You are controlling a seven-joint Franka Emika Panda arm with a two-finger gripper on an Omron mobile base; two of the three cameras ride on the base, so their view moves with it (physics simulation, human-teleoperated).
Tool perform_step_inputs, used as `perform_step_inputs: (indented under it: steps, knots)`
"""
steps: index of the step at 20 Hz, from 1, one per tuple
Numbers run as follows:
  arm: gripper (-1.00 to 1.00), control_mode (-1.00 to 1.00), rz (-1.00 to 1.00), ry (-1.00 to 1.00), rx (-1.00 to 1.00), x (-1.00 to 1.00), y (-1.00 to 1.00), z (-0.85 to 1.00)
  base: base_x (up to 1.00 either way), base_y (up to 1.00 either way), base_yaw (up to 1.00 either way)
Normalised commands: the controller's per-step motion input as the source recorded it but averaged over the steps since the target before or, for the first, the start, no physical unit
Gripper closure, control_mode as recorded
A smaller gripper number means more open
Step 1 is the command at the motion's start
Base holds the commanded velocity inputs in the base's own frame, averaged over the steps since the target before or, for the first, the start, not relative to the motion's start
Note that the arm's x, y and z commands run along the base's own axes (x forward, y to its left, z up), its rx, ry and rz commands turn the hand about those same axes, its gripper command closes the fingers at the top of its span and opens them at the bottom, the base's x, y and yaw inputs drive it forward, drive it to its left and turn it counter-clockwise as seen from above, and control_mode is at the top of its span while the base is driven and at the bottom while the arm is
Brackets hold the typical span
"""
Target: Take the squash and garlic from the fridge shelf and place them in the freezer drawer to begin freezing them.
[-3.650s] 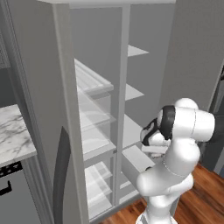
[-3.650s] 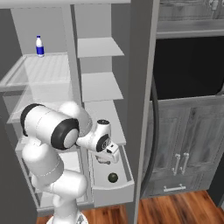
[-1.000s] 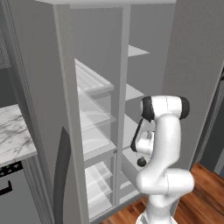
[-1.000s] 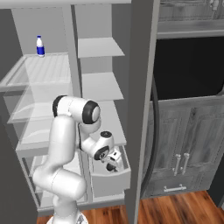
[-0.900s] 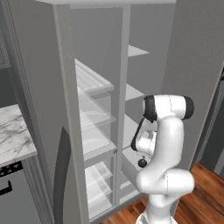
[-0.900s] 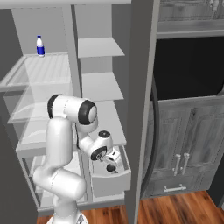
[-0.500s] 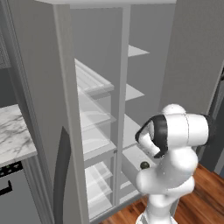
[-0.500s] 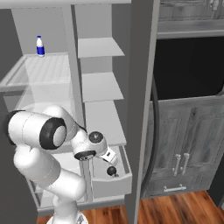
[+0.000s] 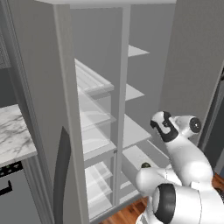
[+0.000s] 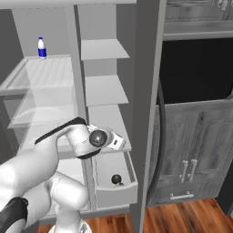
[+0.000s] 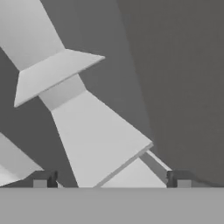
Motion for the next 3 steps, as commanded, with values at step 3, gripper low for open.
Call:
perform_step_inputs:
  steps: [3]
  knots:
    - [-1.0,-1.0,0.0,0.01,-0.01,0.04,0.0,0.0,0.0,0.0,0.0]
